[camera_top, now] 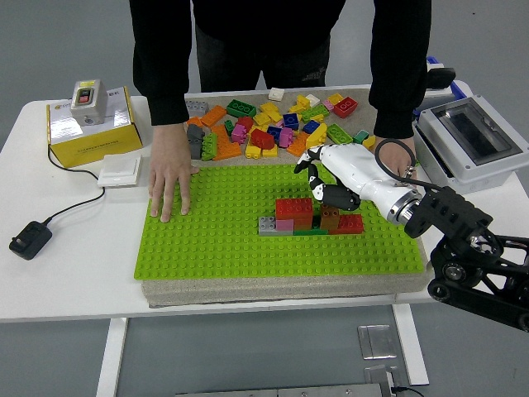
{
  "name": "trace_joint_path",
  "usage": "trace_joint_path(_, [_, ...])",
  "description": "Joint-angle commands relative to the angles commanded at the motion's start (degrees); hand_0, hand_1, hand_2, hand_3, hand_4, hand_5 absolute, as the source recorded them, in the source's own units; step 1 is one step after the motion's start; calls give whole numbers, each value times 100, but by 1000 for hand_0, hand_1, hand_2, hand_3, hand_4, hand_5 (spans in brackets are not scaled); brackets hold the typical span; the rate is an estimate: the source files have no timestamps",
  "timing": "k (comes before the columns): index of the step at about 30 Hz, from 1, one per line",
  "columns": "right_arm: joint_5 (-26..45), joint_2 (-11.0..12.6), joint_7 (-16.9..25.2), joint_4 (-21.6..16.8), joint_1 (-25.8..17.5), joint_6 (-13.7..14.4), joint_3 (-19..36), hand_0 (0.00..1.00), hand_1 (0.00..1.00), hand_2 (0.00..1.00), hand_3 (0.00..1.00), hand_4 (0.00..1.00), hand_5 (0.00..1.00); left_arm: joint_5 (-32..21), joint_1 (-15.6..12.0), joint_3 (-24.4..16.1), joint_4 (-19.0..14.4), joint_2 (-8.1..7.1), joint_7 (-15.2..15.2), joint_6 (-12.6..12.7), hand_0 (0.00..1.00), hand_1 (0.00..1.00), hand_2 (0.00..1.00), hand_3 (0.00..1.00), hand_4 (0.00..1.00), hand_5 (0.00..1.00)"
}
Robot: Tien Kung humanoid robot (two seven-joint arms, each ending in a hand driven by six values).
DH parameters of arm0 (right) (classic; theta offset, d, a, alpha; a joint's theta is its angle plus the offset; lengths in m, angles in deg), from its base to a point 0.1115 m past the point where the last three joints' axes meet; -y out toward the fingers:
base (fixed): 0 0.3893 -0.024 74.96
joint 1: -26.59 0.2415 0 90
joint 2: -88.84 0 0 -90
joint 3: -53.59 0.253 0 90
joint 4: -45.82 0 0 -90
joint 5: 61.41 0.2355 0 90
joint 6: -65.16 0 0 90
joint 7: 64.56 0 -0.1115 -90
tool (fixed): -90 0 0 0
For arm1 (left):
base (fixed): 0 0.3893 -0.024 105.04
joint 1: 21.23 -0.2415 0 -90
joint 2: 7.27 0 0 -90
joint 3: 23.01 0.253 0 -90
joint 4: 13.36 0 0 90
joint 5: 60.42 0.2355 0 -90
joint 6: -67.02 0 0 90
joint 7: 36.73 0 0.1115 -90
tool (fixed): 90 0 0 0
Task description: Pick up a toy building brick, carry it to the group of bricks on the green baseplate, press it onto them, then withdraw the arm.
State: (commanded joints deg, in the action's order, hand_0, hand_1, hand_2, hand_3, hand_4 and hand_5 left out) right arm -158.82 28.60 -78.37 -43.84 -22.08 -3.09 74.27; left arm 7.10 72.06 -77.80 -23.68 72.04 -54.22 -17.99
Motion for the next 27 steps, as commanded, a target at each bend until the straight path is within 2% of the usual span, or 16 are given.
trace_joint_path(3, [-47, 42, 32, -40, -286, 53, 372, 2, 114, 664, 650, 62, 255, -35, -17, 18, 0, 1, -6, -5, 610, 600, 437, 589, 173, 616])
trace_joint_path(4, [-55, 54, 44, -51, -364, 66, 465, 2, 181, 709, 688, 139, 399, -54, -23, 28, 0, 1, -6, -5, 610, 602, 437, 589, 173, 617])
trace_joint_path(9, [-124, 153, 158, -181, -905, 152, 1131, 2, 181, 709, 688, 139, 399, -124, -76, 46, 0, -1, -17, -1, 610, 602, 437, 589, 173, 617])
trace_joint_path(10, [-132, 169, 197, -212, -1024, 170, 1272, 46, 229, 717, 693, 151, 425, -131, -84, 47, 0, -1, -19, -2, 610, 602, 445, 588, 174, 617])
trace_joint_path(15, [-60, 215, 402, -294, -1531, 256, 1984, 46, 229, 717, 693, 151, 425, -156, -108, 55, 0, 8, -25, -1, 610, 602, 445, 588, 174, 617])
trace_joint_path(16, [-29, 220, 442, -297, -1626, 267, 2114, 162, 338, 716, 693, 170, 432, -163, -114, 59, 0, 11, -26, -2, 611, 607, 455, 590, 177, 616])
trace_joint_path(21, [332, 167, 735, -280, -2116, 294, 2888, 162, 338, 716, 693, 170, 432, -208, -184, 68, 0, 27, -51, -8, 611, 607, 455, 590, 177, 616])
trace_joint_path(22, [414, 136, 799, -269, -2197, 297, 3045, 324, 510, 721, 698, 214, 413, -219, -200, 72, 0, 30, -59, -11, 614, 610, 463, 593, 180, 613])
trace_joint_path(27, [823, -106, 1106, -178, -2482, 331, 3736, 324, 510, 721, 698, 214, 413, -312, -314, 102, 0, 49, -145, -62, 614, 610, 463, 593, 180, 613])
